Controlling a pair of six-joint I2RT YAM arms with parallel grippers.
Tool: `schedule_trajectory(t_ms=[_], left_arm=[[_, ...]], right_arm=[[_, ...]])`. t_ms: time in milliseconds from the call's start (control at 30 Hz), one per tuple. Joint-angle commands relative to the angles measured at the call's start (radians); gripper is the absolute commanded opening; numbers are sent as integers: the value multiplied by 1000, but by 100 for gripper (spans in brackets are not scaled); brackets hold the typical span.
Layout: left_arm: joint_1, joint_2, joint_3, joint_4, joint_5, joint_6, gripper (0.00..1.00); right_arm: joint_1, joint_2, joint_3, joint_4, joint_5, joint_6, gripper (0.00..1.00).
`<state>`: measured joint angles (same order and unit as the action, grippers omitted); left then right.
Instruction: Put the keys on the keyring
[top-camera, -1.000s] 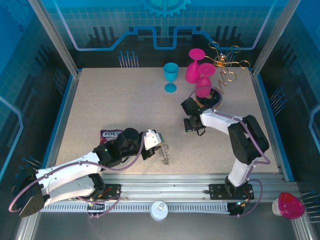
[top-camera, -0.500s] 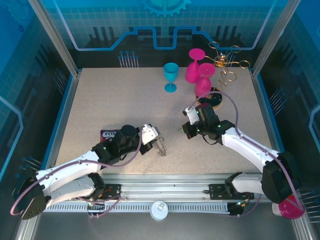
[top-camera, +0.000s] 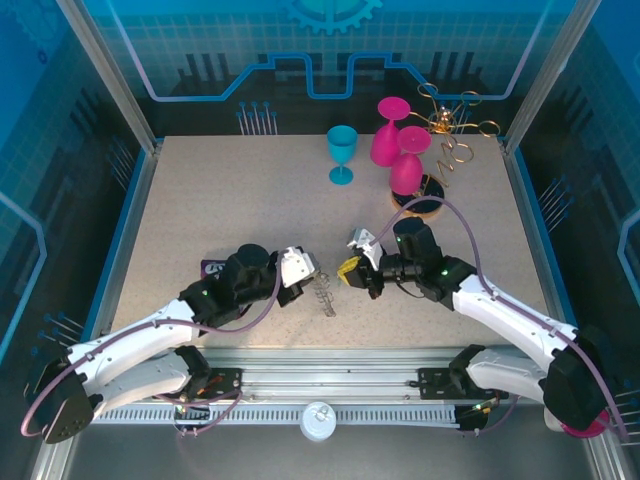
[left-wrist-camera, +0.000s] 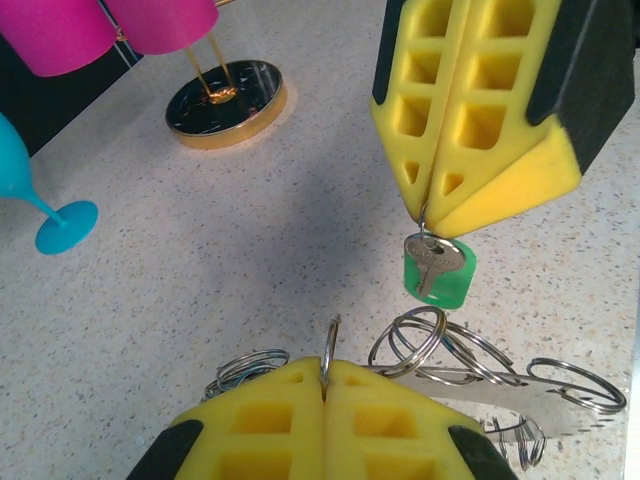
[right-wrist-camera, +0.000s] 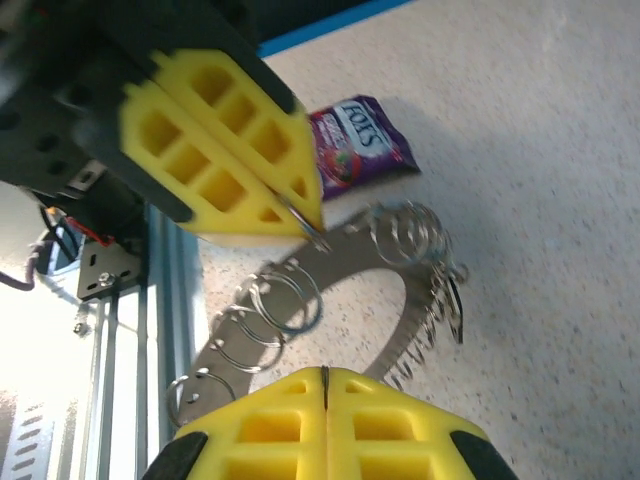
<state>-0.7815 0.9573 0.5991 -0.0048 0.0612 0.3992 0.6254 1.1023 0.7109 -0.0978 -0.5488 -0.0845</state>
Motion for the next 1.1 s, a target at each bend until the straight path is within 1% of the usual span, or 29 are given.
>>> schedule_trajectory(t_ms=[0,200,567,1067], left_arm=[[7,-14,37,5,80,23,0],[7,-8,33,11,112,26,0],[6,-3,28,7,124,36,0],[6,-7,31,2,137,42,0]], right_arm=[[21,-18,-11,44,-73,-68,0],[50,9,23,36,-106,-80,0],[70,41,52,74,-47,-54,0],[77,58,65,94,-21,-33,0]])
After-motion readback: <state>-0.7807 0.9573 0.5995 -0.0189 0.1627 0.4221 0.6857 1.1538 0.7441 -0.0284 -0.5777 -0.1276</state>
